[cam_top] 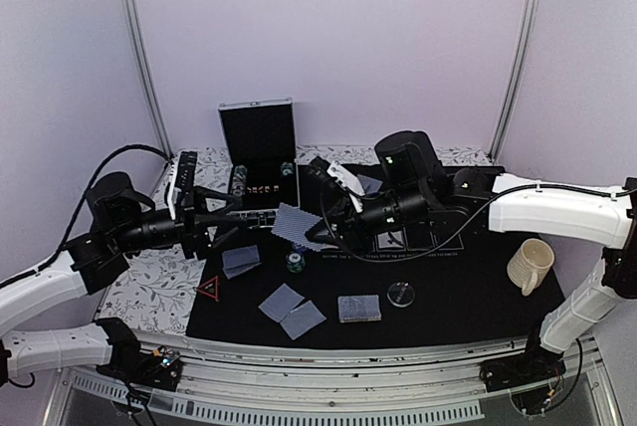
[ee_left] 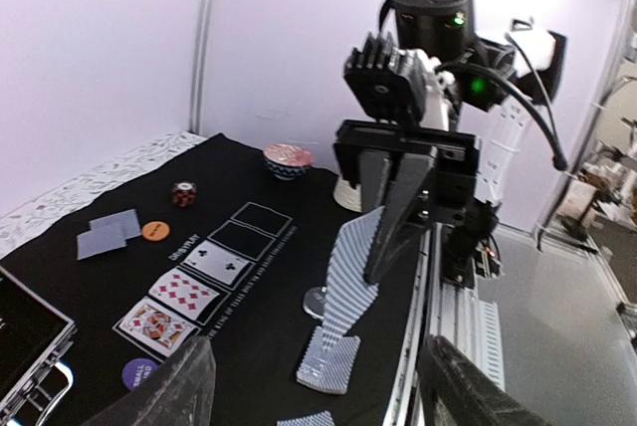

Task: Distribute texas hold em gaming equipment
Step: Pass from the right arm to the left

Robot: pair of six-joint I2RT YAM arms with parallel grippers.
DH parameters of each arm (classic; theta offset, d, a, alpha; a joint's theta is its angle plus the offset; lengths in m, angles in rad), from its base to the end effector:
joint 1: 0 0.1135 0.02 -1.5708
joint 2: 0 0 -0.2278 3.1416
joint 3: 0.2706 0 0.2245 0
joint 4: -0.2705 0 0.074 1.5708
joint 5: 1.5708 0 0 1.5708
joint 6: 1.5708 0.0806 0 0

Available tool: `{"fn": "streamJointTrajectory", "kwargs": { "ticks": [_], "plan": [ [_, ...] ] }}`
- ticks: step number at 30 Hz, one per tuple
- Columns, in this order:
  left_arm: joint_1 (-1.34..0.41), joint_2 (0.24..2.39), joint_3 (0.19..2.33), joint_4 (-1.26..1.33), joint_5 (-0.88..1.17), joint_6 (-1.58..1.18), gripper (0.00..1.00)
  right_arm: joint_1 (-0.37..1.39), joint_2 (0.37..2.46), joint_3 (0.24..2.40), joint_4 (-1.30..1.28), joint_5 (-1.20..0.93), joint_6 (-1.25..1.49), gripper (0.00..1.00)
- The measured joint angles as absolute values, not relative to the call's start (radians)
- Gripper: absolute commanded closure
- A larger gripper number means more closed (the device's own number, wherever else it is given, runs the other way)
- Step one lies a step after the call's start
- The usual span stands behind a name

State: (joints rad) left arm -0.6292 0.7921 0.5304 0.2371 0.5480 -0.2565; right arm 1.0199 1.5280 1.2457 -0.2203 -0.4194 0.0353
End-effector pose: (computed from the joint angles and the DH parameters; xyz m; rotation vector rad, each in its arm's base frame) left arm 0.1590 -0.1677 0.2742 0.7498 1.5364 -1.1081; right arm 0.1626 0.3274 0.2674 -1.2787 1.8006 1.0554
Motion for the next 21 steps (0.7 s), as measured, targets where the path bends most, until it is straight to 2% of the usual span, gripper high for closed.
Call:
{"fn": "streamJointTrajectory", "kwargs": {
  "ticks": [8,12,16,17,18,19,20,21],
  "plan": [
    [-0.668,0.847,0.618,0.081,0.725,-0.081,0.29,1.064,1.572,1.285,-0.235,-0.429,-0.049,0.98],
    [-0.693,0.899,0.641,0.044,0.727,-0.044,0.36,1.077,1.593,1.304,-0.239,-0.437,-0.073,0.98],
    [-0.709,0.952,0.658,0.021,0.718,-0.022,0.56,1.088,1.597,1.313,-0.24,-0.455,-0.09,0.98],
    [-0.714,0.959,0.66,0.019,0.717,-0.022,0.63,1.091,1.602,1.322,-0.239,-0.459,-0.094,0.98],
    [-0.721,0.966,0.663,0.014,0.715,-0.016,0.75,1.093,1.608,1.329,-0.239,-0.461,-0.096,0.98],
    [-0.728,0.97,0.666,0.009,0.712,-0.012,0.93,1.094,1.613,1.335,-0.239,-0.464,-0.099,0.98],
    [-0.735,0.971,0.669,0.007,0.71,-0.013,1.0,1.095,1.618,1.339,-0.238,-0.467,-0.102,0.98],
    [-0.74,0.971,0.671,0.004,0.707,-0.009,1.0,1.095,1.621,1.34,-0.238,-0.47,-0.104,0.98]
  ]
}}
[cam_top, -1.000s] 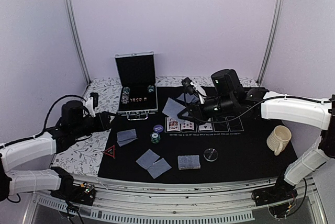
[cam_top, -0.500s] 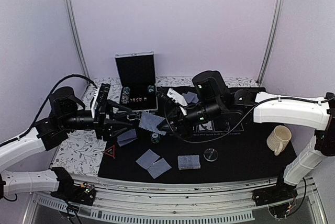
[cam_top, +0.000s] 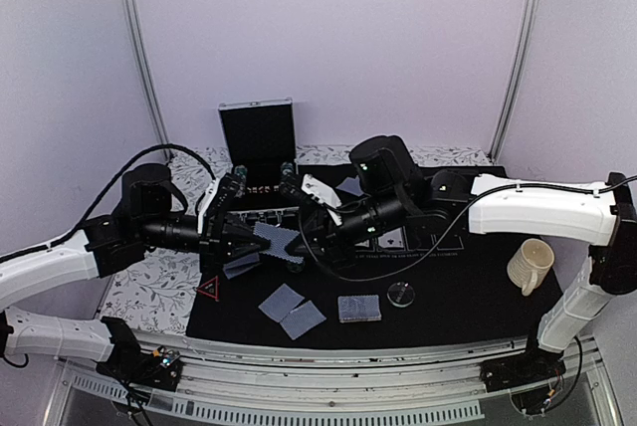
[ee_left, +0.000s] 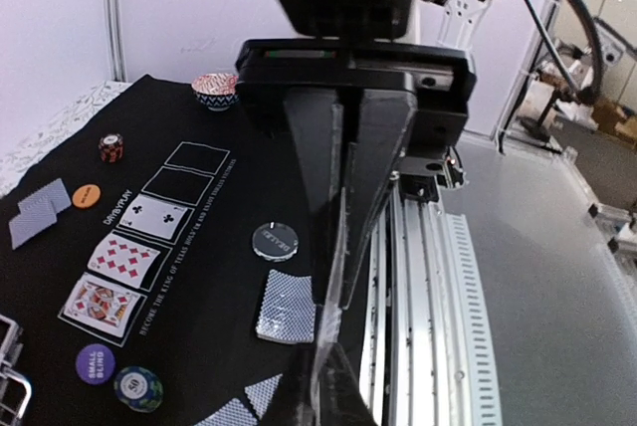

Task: Distribute texas hold em gaming equipment
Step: Pass from the right arm to the left, then pass from the left arm to the right

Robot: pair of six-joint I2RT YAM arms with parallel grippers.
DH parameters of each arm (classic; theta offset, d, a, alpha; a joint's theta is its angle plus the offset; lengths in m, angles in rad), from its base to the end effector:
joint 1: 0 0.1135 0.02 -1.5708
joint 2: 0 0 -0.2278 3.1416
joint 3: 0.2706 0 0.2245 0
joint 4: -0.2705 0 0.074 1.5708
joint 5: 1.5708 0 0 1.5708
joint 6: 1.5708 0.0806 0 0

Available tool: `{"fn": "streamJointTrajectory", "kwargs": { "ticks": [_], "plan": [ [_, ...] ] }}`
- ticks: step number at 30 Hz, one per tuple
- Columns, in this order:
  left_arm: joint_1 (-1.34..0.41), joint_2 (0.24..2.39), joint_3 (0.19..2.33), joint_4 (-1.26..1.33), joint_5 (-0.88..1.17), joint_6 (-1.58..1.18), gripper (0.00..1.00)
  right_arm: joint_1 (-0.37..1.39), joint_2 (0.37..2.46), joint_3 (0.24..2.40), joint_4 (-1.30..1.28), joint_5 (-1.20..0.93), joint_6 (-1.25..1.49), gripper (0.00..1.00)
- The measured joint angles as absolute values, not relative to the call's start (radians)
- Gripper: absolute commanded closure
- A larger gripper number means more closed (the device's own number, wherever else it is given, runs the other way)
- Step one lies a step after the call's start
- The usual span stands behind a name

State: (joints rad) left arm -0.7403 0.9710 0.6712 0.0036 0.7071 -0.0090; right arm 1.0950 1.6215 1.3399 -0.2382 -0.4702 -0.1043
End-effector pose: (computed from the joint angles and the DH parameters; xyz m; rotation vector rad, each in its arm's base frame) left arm 0.1457 -0.2041 0.2555 1.1592 1.5819 -1.1624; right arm 0.1428 0.3569 0.2661 -1.4915 1.6412 1.0684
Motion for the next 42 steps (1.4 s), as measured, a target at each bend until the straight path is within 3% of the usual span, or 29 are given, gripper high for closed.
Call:
{"fn": "streamJointTrajectory", "kwargs": {
  "ticks": [4,9,16,25,27,31,33,34,36,37,40,42],
  "plan": [
    [-0.751,0.949,0.673,-0.007,0.68,-0.009,1.0,1.096,1.626,1.34,-0.234,-0.471,-0.113,0.76],
    [-0.746,0.863,0.692,-0.057,0.463,-0.054,1.0,1.099,1.633,1.341,-0.193,-0.426,-0.112,0.71],
    [-0.73,0.847,0.72,-0.138,0.495,-0.058,1.0,1.099,1.703,1.374,-0.149,-0.44,-0.089,0.37],
    [-0.73,0.813,0.721,-0.199,0.614,-0.007,1.0,1.099,1.665,1.334,-0.051,-0.497,-0.091,0.33],
    [-0.73,0.821,0.721,-0.212,0.632,0.0,1.0,1.099,1.663,1.334,-0.038,-0.503,-0.091,0.41],
    [-0.73,0.828,0.733,-0.235,0.651,0.013,1.0,1.099,1.663,1.333,-0.024,-0.529,-0.097,0.94],
    [-0.73,0.836,0.742,-0.239,0.661,0.014,1.0,1.099,1.663,1.333,-0.021,-0.543,-0.094,0.98],
    [-0.73,0.84,0.746,-0.24,0.662,0.014,0.96,1.099,1.663,1.333,-0.022,-0.558,-0.092,0.98],
    [-0.73,0.85,0.751,-0.241,0.656,0.011,0.51,1.098,1.663,1.333,-0.024,-0.572,-0.094,0.98],
    [-0.73,0.852,0.751,-0.24,0.64,0.006,0.35,1.098,1.663,1.333,-0.025,-0.574,-0.094,0.98],
    [-0.73,0.865,0.752,-0.259,0.515,-0.039,0.05,1.091,1.645,1.311,-0.026,-0.558,-0.091,0.98],
    [-0.73,0.881,0.758,-0.296,0.403,-0.087,0.02,1.077,1.613,1.275,-0.031,-0.54,-0.083,0.98]
  ]
}}
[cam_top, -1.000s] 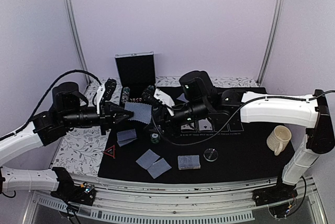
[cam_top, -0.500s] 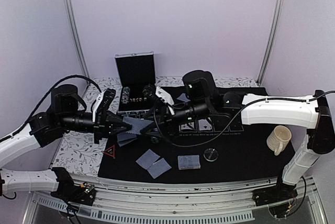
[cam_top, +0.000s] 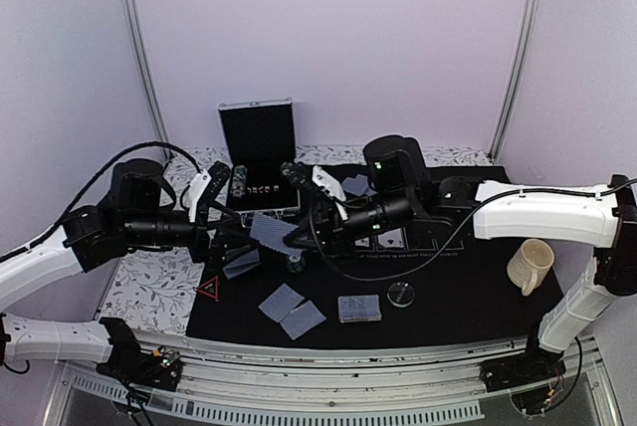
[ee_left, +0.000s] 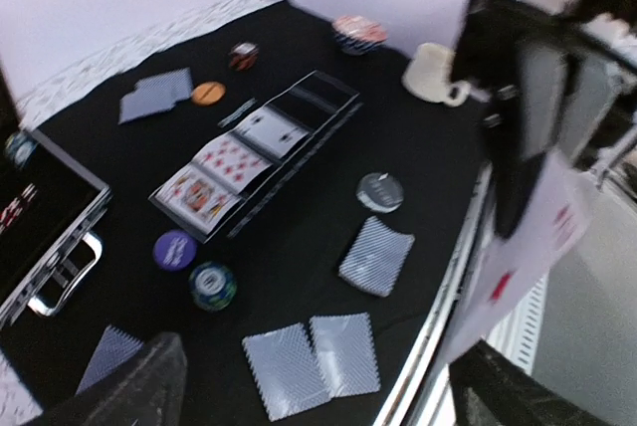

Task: Distribute texas hold em gaming equipment
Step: Pass from the left arm to the right, then pick up the all-in button from the poker table mat.

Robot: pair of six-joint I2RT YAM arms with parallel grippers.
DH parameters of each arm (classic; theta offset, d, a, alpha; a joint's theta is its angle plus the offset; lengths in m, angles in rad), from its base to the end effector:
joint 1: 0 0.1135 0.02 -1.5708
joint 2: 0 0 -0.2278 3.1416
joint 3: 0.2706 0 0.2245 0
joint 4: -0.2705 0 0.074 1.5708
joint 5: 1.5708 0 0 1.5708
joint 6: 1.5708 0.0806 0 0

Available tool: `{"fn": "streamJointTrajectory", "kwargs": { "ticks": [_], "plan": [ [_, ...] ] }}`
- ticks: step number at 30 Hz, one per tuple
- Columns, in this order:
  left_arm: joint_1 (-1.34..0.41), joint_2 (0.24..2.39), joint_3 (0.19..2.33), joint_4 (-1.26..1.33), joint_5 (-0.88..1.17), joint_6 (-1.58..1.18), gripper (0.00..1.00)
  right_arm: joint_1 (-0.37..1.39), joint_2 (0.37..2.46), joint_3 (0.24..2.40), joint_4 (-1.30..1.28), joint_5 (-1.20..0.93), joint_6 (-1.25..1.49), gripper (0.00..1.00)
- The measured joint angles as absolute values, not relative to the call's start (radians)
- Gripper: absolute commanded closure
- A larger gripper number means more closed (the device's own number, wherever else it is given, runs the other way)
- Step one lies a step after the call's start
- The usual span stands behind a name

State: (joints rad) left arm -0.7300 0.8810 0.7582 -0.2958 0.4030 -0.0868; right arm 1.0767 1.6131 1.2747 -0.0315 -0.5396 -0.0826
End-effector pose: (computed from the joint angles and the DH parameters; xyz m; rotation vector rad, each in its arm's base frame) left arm 0.1521 -0.1786 0.2621 0.9089 1.8646 -0.9161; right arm 0.1471 0.3604 0.2741 -1.4381 1.4926 1.1601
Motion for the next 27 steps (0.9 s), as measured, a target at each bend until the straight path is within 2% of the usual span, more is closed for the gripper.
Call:
{"fn": "streamJointTrajectory", "kwargs": {
  "ticks": [9,13,22,27],
  "plan": [
    [-0.73,1.056,0.737,-0.506,-0.089,-0.384,0.02,0.994,1.455,1.088,-0.05,-0.477,-0.04,0.98],
    [-0.73,1.149,0.707,-0.537,-0.207,-0.453,0.02,0.994,1.411,1.048,-0.052,-0.474,-0.041,0.98],
    [-0.718,1.28,0.622,-0.501,-0.336,-0.511,0.02,0.991,1.362,0.996,-0.054,-0.482,-0.045,0.98],
    [-0.698,1.385,0.624,-0.457,-0.316,-0.511,0.08,0.989,1.362,0.985,-0.06,-0.485,-0.046,0.98]
  ]
}}
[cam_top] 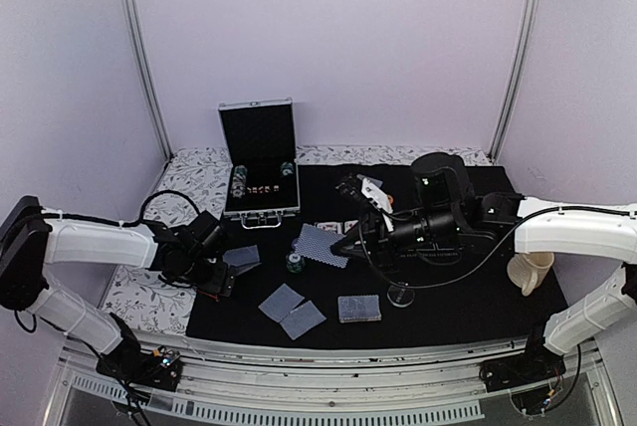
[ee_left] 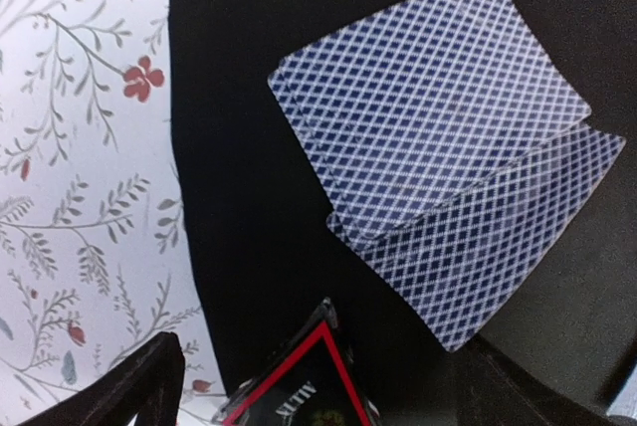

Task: Distribute texas hold em gaming equipment
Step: Pick up the all-in button from the poker table mat.

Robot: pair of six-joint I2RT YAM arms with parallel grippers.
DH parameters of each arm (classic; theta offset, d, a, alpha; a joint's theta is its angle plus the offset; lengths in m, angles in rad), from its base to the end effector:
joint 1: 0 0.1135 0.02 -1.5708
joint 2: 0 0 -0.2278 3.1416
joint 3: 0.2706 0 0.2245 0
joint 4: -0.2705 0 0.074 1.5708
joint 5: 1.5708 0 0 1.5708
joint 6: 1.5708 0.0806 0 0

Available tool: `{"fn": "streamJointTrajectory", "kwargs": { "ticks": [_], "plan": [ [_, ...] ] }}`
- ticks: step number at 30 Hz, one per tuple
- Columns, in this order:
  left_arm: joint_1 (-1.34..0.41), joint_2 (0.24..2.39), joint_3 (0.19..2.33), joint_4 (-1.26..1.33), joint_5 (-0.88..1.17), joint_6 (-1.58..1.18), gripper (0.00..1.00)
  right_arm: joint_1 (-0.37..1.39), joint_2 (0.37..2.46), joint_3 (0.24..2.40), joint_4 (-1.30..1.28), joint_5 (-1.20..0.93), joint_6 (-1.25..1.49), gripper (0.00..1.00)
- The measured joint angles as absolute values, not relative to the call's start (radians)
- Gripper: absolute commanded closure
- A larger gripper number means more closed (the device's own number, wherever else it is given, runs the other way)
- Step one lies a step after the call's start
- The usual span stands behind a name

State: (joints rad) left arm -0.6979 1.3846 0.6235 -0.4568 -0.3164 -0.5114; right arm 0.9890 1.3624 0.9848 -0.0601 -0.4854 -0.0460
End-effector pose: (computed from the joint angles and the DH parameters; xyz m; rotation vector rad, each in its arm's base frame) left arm 0.1907 -0.1273 0.0903 0.1732 2.6690 0.0798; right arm 0.1487 0.2944 0.2508 -1.3258 1.6608 1.0696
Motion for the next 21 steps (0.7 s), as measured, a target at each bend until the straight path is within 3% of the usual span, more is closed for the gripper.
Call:
{"fn": "streamJointTrajectory", "kwargs": {
  "ticks": [11,21],
  "plan": [
    [-0.726,1.35,0.595,-0.47,-0.195,-0.607,0.22,0.988,1.322,0.965,-0.067,-0.485,-0.047,0.98],
    [-0.783,1.359,0.596,-0.52,-0.155,-0.627,0.17,0.988,1.322,0.965,-0.068,-0.493,-0.047,0.98]
  ]
}}
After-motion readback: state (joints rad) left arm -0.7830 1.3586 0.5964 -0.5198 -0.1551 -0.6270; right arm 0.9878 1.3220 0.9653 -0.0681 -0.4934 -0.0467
